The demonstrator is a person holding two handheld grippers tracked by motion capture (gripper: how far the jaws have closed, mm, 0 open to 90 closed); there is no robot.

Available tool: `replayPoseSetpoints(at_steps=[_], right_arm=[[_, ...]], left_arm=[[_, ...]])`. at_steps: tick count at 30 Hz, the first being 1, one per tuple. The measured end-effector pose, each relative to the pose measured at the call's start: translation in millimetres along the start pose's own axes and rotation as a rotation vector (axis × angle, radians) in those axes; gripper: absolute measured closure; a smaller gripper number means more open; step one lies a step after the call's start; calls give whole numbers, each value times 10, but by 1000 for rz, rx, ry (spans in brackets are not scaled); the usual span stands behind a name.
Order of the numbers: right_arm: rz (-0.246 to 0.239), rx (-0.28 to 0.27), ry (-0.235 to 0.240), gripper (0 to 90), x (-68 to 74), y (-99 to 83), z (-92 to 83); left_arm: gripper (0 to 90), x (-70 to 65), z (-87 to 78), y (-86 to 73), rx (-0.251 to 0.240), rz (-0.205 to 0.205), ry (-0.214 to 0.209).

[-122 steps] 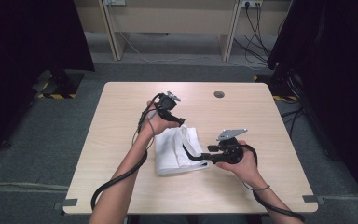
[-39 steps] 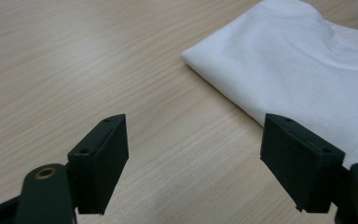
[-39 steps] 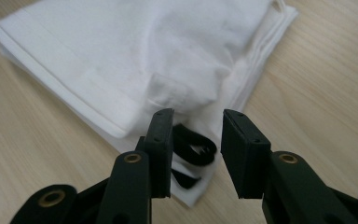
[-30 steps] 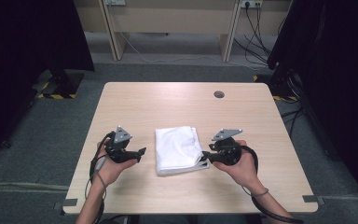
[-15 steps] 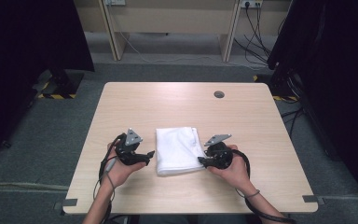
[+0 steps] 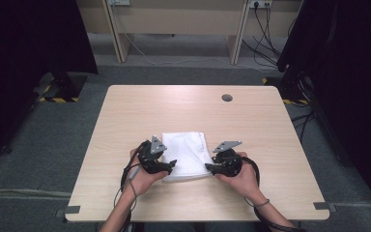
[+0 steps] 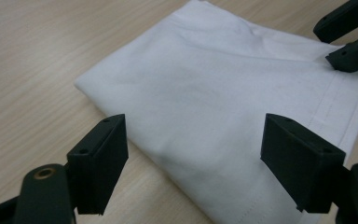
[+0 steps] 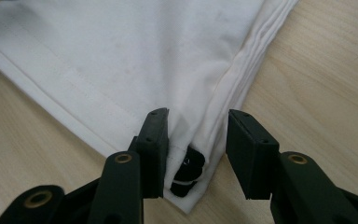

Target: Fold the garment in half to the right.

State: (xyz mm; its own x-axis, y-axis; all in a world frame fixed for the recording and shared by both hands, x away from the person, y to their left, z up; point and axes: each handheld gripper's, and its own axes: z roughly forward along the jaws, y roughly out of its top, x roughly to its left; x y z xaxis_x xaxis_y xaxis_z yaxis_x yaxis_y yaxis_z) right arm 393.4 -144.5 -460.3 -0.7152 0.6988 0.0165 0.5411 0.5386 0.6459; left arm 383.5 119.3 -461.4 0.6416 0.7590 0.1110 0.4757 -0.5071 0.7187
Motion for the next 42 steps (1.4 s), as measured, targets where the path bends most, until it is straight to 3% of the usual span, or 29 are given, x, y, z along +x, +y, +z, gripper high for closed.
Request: replayPoseSetpoints(at_steps=[1, 2, 11, 12, 14, 15, 17, 18, 19, 20, 21, 22, 23, 24, 25, 29, 33, 42], right_arm=[[9, -8, 2, 563, -10, -14, 1], [9, -8, 2, 563, -10, -14, 1], [11, -13, 12, 562, -11, -29, -1], [7, -7, 14, 547, -8, -24, -12], [4, -8, 13, 547, -27, 17, -40], [4, -8, 13, 524, -27, 17, -40], [7, -33, 4, 524, -69, 106, -86], [7, -33, 4, 524, -69, 106, -86], [7, -33, 4, 524, -69, 106, -86], [6, -52, -8, 524, -105, 234, -123], [6, -52, -8, 524, -105, 234, -123], [3, -71, -22, 524, -146, 391, -120], [3, -71, -22, 524, -146, 391, -120], [3, -71, -22, 524, -146, 391, -120], [8, -81, -41, 525, -199, 548, -67], [6, -81, -61, 525, -256, 736, 61], [8, -63, -94, 527, -315, 904, 263], [26, 10, -107, 527, -380, 962, 579]], left_arm=[[247, 0, 0, 0, 0, 0, 0], [247, -27, 78, -70, 35, 0, 3], [278, -34, 66, -58, 51, 16, -3], [278, 5, 36, -29, 47, -2, -30], [269, 5, 36, -29, 47, -2, -30], [269, 76, -23, 60, 17, -7, -16], [254, 76, -23, 60, 17, -7, -16], [254, 159, -76, 178, -7, -12, -2], [253, 159, -76, 178, -7, -12, -2], [253, 268, -82, 303, -25, -20, 28], [253, 268, -82, 303, -25, -20, 28], [253, 268, -82, 303, -25, -20, 28], [253, 375, -31, 412, -28, -23, 68], [254, 375, -31, 412, -28, -23, 68], [254, 392, -14, 431, -26, -24, 72], [253, 497, 164, 551, -9, -25, 103], [254, 532, 357, 634, 26, -12, 101], [254, 542, 544, 626, 64, -16, 104]])
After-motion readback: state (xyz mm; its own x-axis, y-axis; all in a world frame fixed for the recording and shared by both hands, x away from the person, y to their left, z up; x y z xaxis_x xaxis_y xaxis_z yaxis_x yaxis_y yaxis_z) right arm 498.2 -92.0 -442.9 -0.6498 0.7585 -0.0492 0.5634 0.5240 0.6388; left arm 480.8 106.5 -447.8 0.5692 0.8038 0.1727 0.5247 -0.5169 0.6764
